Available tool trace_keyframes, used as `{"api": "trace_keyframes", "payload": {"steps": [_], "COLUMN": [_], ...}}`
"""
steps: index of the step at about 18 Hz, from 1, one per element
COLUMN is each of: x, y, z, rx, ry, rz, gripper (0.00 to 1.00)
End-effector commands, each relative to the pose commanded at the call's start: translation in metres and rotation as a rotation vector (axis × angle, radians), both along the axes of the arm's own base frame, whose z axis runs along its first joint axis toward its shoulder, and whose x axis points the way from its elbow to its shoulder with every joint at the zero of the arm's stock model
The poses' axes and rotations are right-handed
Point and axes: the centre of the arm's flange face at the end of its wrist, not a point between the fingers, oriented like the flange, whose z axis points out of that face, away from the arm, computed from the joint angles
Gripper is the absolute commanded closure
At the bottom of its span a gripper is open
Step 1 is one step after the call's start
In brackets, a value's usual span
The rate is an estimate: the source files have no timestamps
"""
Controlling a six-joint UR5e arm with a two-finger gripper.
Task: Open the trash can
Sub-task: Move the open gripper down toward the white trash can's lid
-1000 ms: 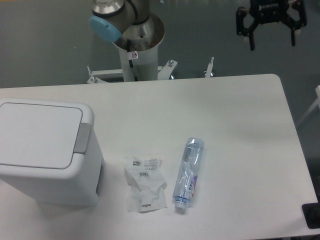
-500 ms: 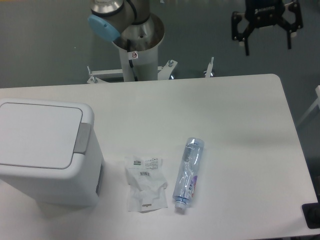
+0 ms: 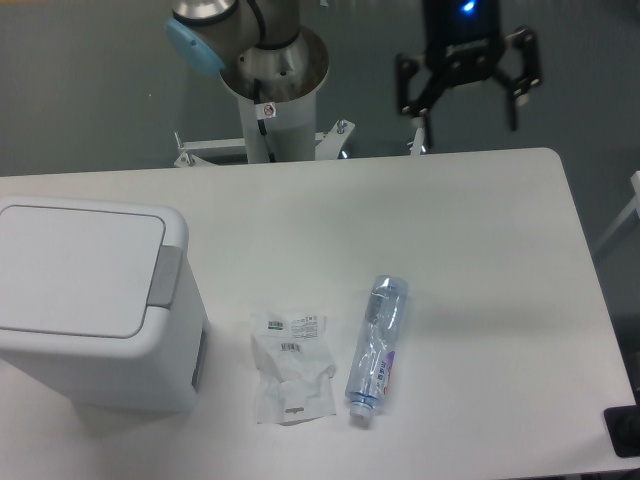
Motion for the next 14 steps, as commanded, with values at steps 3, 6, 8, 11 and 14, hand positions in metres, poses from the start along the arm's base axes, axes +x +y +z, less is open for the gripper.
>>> {"api": "trace_keyframes", "payload": {"steps": [3, 6, 8, 11, 14], "x": [0.013, 0.018, 0.025, 0.038, 0.056], "y": [0.037, 0.066, 0.087, 0.106, 0.128], "z": [-0.004, -0.008, -0.014, -0.026, -0.037], "rx": [0.064, 0.081, 0.086, 0.099, 0.095], "ry": [-0.031, -0.066, -0.094, -0.121, -0.132], "rz": [0.034, 0.041, 0.040, 0.040, -0.005], "gripper": [0.00, 0.00, 0.00, 0.00, 0.00]}}
